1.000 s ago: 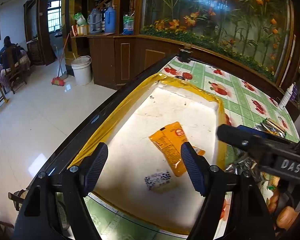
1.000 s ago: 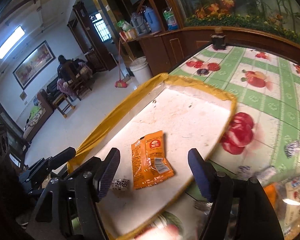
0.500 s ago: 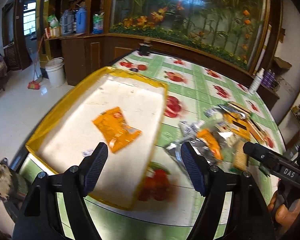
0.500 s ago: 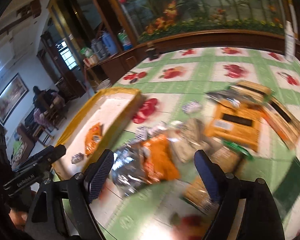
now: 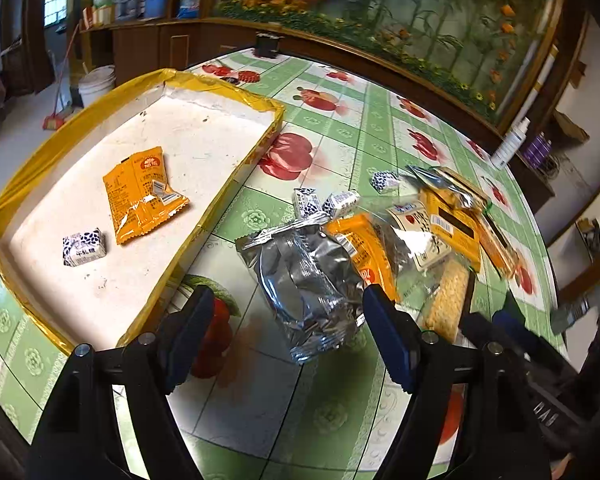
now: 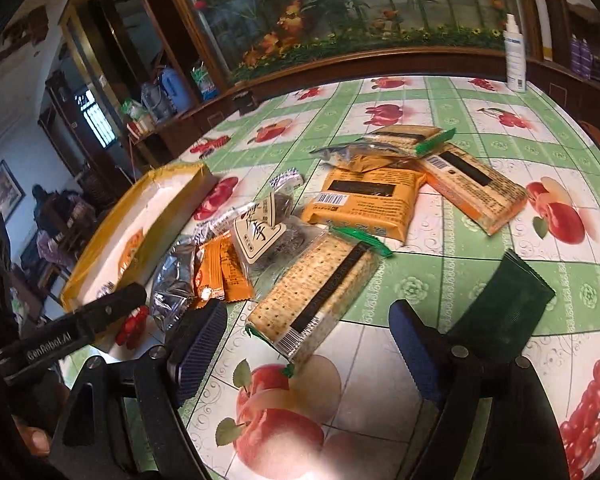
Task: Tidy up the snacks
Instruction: 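Move the left gripper to the silver foil bag while the right moves to the cracker pack, then grasp the silver foil bag with the left gripper while the right grasps the saltine cracker pack, then carry the silver bag with the left gripper while the right carries the cracker pack to the tray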
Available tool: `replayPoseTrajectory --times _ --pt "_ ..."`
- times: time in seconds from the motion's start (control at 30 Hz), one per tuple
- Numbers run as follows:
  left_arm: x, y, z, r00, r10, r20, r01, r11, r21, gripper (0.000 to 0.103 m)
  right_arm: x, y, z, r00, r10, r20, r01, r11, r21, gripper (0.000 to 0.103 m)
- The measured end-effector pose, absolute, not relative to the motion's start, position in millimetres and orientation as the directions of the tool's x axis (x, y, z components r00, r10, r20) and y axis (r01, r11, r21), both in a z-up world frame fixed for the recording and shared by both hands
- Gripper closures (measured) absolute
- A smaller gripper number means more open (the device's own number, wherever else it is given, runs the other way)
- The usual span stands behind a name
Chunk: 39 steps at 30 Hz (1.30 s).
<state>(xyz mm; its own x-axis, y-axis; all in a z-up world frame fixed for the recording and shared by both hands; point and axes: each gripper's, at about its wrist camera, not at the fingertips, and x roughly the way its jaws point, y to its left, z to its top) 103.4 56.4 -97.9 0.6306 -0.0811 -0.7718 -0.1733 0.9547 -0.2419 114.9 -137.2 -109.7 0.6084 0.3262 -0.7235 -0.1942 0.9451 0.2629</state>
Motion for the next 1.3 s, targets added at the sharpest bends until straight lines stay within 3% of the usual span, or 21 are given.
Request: replayPoseTrajectory --times 0.33,0.5,0.77,0.93,1.0,1.1,1.3 --pt "129.3 64.0 -116.7 0.597 -0.086 -0.798 -0.264 0.918 -0.296 0.027 141.4 -115.6 -127.2 0.589 0.197 -0.784 -0.153 0.979 0.131 0.02" --pt "135.8 56.5 -111.5 0.603 -0.147 -0.784 -0.222 0.913 -0.341 0.027 145.5 -123.5 -133.1 0.574 0.215 -0.79 -0.147 0.976 0.159 0.022" --pt "136.9 59.6 -124.6 0.569 -0.048 -0.821 -0.264 0.935 -0.237 0.026 146.8 -119.5 -134.2 0.577 0.194 -0.794 -0.167 0.979 0.118 0.021" --pt "135.3 54.3 -127.1 0.576 -0.012 -0.817 -0.22 0.961 -0.169 0.028 143.8 -115.9 -133.4 0.581 0.162 -0.798 -0.18 0.981 0.067 0.036" --pt "131.3 50.4 -126.2 0.583 -0.012 -0.812 -0.198 0.968 -0.156 0.042 141.5 -119.1 -133.0 0.583 0.16 -0.796 -0.183 0.981 0.063 0.044" --pt "125.1 46.1 -124.7 0.588 -0.038 -0.808 -0.155 0.975 -0.159 0.047 135.8 -130.5 -131.9 0.587 0.165 -0.793 -0.174 0.982 0.075 0.054" --pt "106.9 40.0 -119.6 0.605 -0.047 -0.795 -0.112 0.983 -0.144 0.047 118.2 -152.6 -125.2 0.595 0.194 -0.78 -0.159 0.98 0.122 0.055"
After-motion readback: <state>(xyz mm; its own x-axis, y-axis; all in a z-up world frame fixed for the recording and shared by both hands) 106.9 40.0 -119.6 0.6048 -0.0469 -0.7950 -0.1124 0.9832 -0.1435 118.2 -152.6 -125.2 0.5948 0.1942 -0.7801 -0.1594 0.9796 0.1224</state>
